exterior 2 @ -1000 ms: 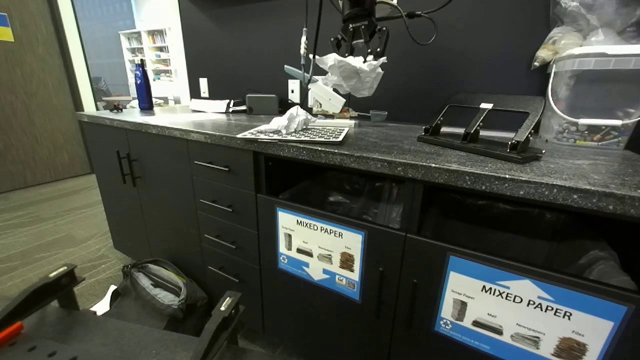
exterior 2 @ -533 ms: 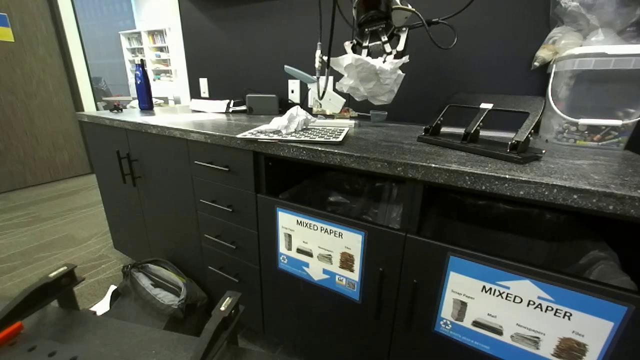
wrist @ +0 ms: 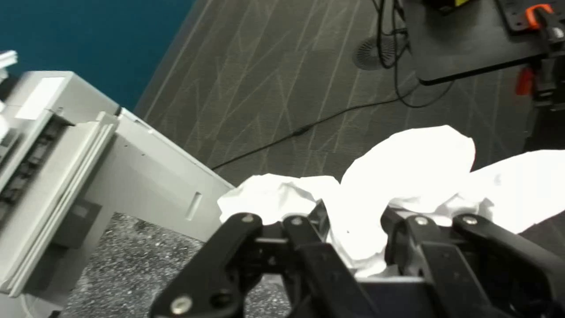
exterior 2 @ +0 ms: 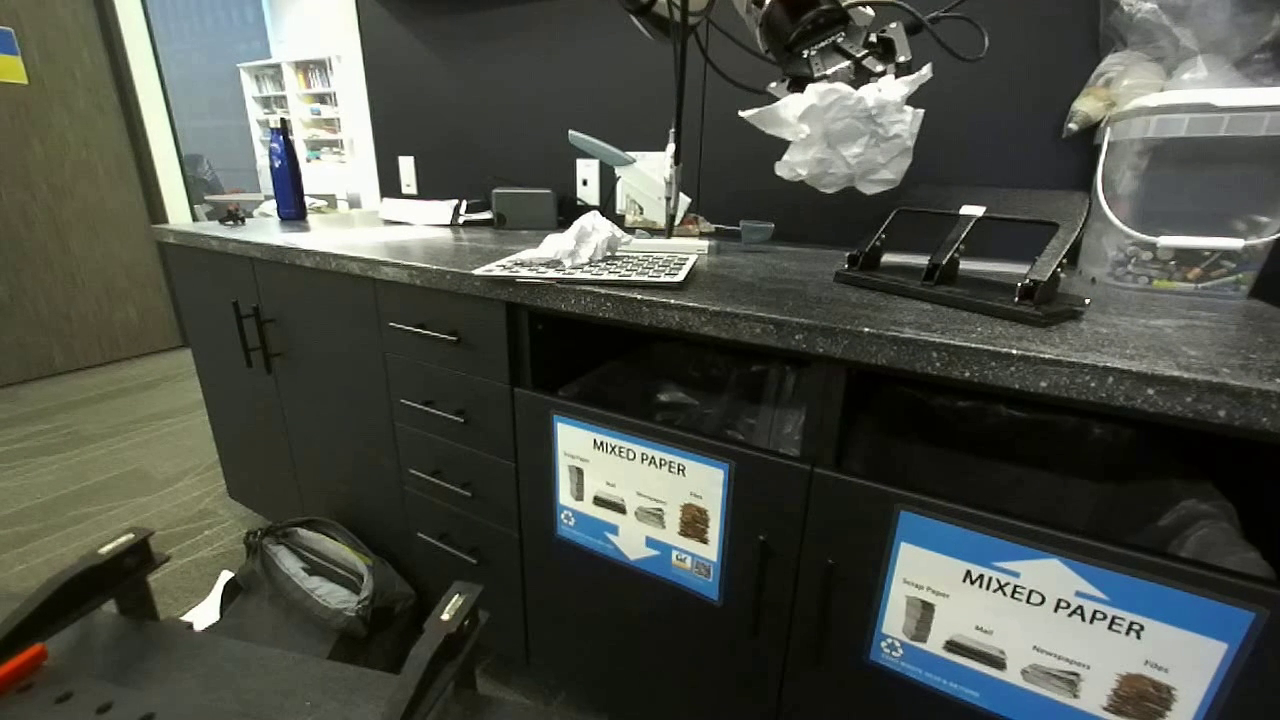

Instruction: Put the white pieces of paper in the left bin

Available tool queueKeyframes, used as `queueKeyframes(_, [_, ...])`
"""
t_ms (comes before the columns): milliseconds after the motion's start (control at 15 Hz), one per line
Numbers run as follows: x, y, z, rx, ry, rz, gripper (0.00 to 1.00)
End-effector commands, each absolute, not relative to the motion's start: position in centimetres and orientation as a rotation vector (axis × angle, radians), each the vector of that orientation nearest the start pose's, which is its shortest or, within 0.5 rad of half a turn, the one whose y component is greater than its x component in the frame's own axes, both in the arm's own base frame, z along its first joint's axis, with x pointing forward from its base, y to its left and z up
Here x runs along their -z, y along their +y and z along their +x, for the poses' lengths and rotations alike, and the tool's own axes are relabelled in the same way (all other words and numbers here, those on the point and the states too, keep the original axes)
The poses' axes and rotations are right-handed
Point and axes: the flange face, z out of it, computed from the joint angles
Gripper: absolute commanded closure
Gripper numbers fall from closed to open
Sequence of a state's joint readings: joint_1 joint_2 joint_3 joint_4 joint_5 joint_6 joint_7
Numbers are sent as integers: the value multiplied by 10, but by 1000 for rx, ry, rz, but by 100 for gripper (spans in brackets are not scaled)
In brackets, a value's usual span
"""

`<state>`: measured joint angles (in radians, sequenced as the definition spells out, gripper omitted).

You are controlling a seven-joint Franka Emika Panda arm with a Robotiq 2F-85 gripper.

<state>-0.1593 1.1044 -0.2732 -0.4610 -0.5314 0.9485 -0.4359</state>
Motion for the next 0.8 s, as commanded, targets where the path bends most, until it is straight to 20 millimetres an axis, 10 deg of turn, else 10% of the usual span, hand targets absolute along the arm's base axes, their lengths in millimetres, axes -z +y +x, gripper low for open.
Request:
queueKeyframes(0, [-391,-263,663,-1491,-119,-3203,92])
queueKeyframes(733, [-312,-294,575,-1717,-130,-2519,92])
